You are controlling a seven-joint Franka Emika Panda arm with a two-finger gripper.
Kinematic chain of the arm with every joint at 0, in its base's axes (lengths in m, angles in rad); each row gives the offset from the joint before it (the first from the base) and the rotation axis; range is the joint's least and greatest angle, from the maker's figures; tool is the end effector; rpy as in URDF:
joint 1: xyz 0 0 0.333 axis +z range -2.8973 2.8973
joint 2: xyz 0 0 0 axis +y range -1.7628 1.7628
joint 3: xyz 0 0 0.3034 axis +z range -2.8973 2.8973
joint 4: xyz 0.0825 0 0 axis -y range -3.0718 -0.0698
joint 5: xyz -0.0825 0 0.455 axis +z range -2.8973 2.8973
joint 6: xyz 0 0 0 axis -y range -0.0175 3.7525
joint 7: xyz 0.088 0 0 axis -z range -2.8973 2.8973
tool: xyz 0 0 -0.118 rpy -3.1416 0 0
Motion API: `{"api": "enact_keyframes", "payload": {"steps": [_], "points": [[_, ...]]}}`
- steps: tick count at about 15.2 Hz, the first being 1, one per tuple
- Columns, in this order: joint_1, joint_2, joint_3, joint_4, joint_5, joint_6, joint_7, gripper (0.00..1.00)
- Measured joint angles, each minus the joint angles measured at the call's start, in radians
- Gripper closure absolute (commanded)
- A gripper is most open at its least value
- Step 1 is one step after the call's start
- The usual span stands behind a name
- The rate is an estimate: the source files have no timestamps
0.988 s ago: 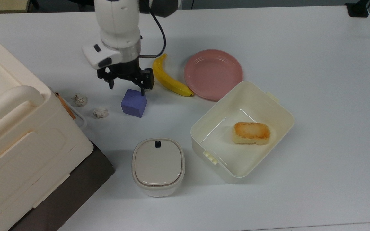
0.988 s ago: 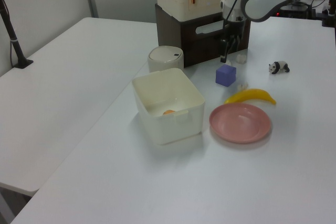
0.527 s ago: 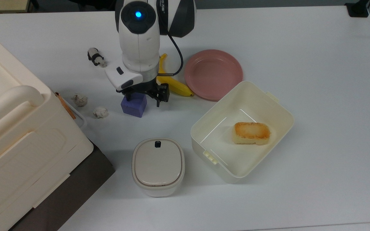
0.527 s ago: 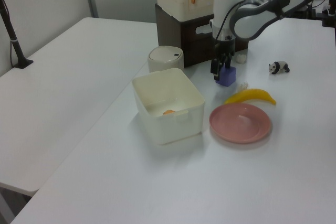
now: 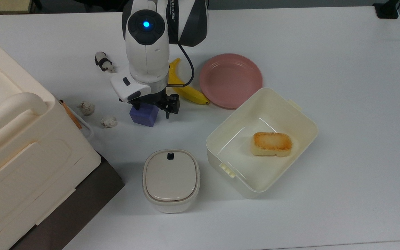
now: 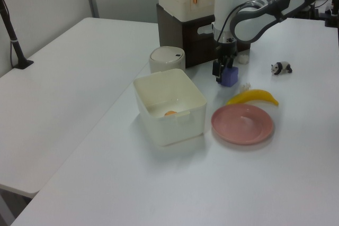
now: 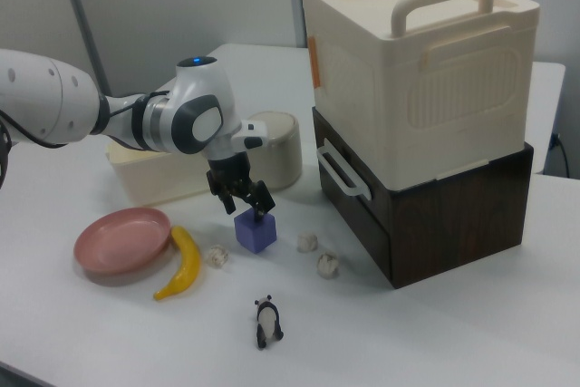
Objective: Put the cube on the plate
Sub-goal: 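Close the gripper on the purple cube and lift it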
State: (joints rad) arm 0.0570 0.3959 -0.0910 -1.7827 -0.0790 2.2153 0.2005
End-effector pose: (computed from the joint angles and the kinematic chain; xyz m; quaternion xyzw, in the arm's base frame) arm 0.7058 -0.0243 0.2756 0.9945 -0.0900 0.0229 0.0477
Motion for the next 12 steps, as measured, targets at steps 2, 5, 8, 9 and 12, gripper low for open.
{"api": "enact_keyframes", "payload": {"steps": [2, 5, 8, 9, 12], "points": [[-0.001, -0.009, -0.001, 0.008, 0.0, 0.0, 0.001, 0.0], [-0.002, -0.032, -0.004, 0.014, 0.0, 0.0, 0.006, 0.0], [-0.002, -0.041, -0.007, 0.013, 0.0, -0.001, 0.022, 0.0], [-0.002, -0.041, -0.011, 0.012, 0.0, -0.001, 0.024, 0.0], [-0.003, -0.04, -0.02, 0.004, 0.0, -0.001, 0.027, 0.0]]}}
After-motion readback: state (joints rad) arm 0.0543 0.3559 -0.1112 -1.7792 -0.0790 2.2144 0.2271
